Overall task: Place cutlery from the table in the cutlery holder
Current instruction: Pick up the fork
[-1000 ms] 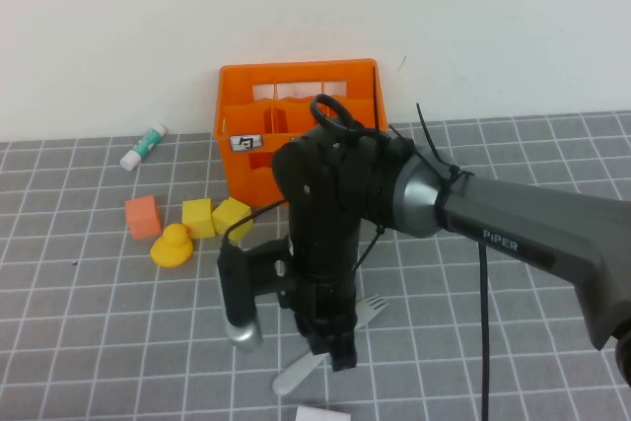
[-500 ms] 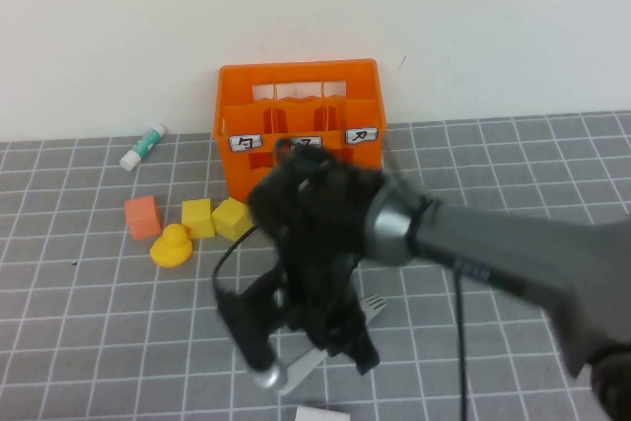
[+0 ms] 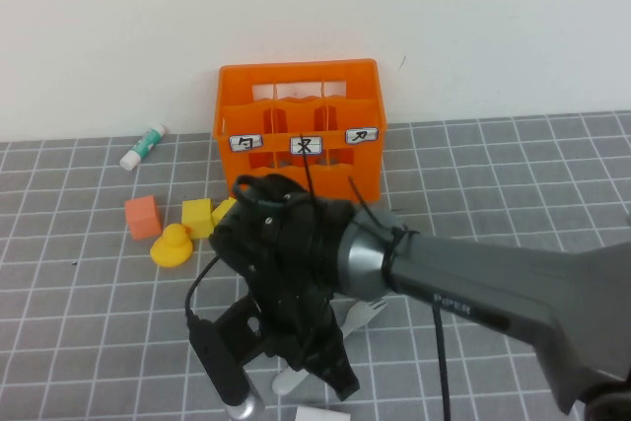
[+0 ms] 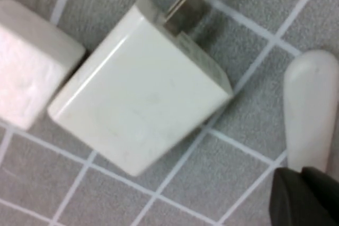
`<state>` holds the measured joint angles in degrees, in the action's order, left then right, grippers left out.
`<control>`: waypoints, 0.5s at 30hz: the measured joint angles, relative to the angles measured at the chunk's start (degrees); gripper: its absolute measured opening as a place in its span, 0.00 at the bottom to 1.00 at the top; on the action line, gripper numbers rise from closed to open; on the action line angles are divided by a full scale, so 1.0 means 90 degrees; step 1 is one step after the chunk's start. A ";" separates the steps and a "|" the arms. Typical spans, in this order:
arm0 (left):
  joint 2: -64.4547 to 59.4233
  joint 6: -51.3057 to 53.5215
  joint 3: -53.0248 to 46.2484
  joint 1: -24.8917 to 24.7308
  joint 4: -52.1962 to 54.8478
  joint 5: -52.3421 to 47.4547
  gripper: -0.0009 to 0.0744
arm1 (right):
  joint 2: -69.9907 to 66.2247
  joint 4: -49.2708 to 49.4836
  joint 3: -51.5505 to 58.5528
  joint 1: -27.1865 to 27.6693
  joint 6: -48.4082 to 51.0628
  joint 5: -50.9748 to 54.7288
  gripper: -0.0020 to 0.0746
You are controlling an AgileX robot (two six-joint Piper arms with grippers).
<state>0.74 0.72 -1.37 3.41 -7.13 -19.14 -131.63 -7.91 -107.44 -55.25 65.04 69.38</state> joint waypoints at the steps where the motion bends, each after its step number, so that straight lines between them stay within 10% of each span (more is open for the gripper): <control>1: 0.0000 0.0000 0.0000 0.0000 0.0000 0.0000 0.01 | 0.0011 0.0039 0.0000 0.0003 0.0104 0.0000 0.05; 15: 0.0000 0.0000 0.0000 0.0000 0.0000 0.0000 0.01 | 0.1721 0.0953 0.1270 0.0139 0.1629 -0.0811 0.04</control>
<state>0.74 0.72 -1.37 3.41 -7.13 -19.14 -116.14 0.66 -96.02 -54.00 79.70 62.08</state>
